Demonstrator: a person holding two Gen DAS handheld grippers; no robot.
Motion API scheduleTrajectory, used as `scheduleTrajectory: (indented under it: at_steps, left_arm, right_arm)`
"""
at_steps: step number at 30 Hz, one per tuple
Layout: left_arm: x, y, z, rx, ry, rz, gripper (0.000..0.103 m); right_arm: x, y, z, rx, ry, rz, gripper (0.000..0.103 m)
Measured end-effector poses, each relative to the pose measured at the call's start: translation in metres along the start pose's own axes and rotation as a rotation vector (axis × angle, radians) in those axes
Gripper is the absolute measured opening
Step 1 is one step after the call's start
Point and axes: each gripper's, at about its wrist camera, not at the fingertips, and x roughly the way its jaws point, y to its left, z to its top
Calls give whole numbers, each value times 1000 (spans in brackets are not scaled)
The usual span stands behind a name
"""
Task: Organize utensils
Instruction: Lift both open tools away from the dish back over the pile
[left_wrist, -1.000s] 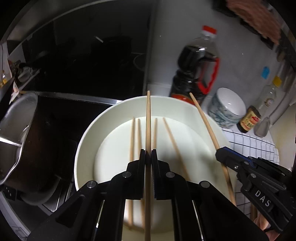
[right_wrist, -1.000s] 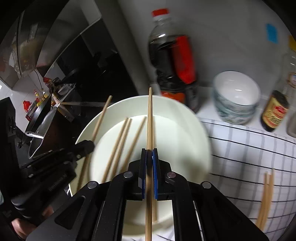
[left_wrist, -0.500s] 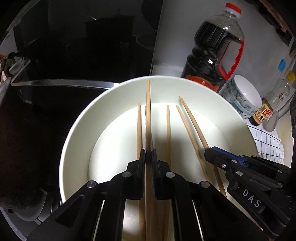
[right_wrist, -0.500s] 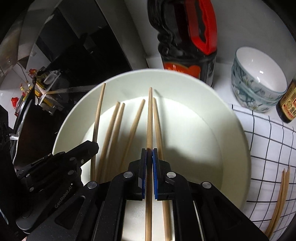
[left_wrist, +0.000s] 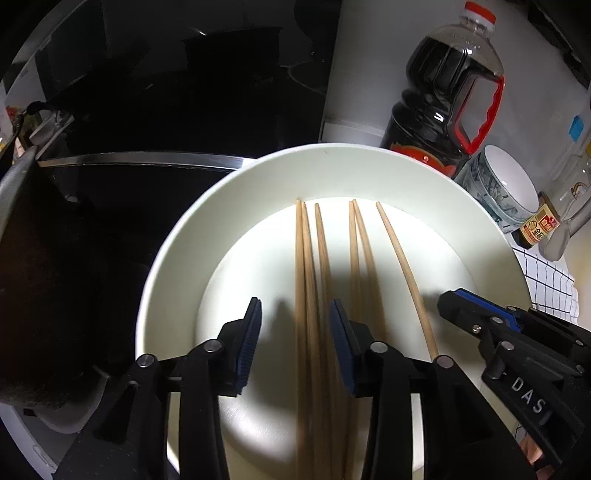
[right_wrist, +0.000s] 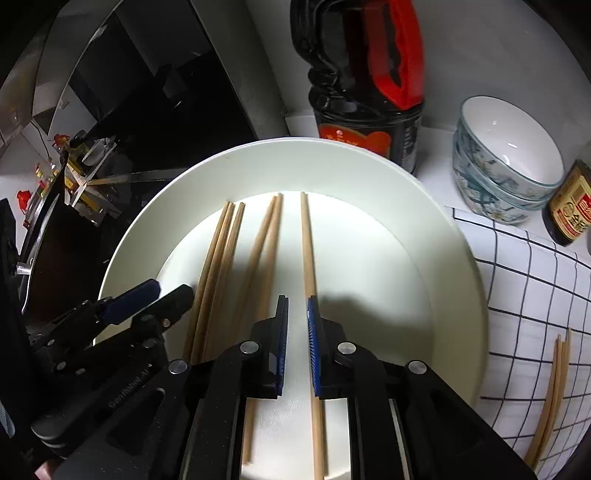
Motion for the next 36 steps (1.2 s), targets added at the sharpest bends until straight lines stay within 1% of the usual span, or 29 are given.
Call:
scheduleTrajectory:
  at_steps: [1,2,3,5,8,9,12,14,18,20,22,26,30,36]
  left_arm:
    - [-3,0,-1,-4,-4,4,49]
    - [-7,1,-2,-9,-14,10,58]
    - [-9,1,-3,-11,-25,14,64]
    - [-18,2,-5,-7,-47,22,65]
    - [-28,4,-10,-4,-54,26,68]
    - [-32,5,-12,-7,-57,25,71]
    - [-41,4,-16,-9,-75,31,79]
    - [-50,3,-20,-3,-95,46,82]
    - [-68,2,-27,-2,-122,52,91]
    - [-77,1,-30,-11,-136,51,92]
    - [-83,1,-33,-16,-142,49,94]
    - [-94,-3,-41,-12,-155,54,95]
    - [-102,-10,-48,6,-168,56,95]
    - [-112,-27,-60,26,-173,33,96]
  right_arm:
    - [-3,-1,-1,1,-4,0,13]
    - [-6,-1,-3,3,-9,0,14]
    - [-8,-2,-5,4,-14,1,15]
    - [-14,-2,-9,7,-23,1,20]
    - [-23,-2,-16,7,-33,0,25]
    - [-25,-1,-17,7,-36,-2,26]
    - [-39,0,-24,15,-74,-26,35]
    - [-47,-2,-28,20,-88,-31,41]
    - [-59,-2,-36,19,-101,-44,46]
    - [-66,-3,-41,16,-112,-49,51]
    - [-72,-2,-46,12,-118,-51,53]
    - [-86,-5,-57,7,-134,-56,61]
    - [-100,-13,-73,8,-142,-70,64]
    - [-118,-29,-94,16,-157,-88,67]
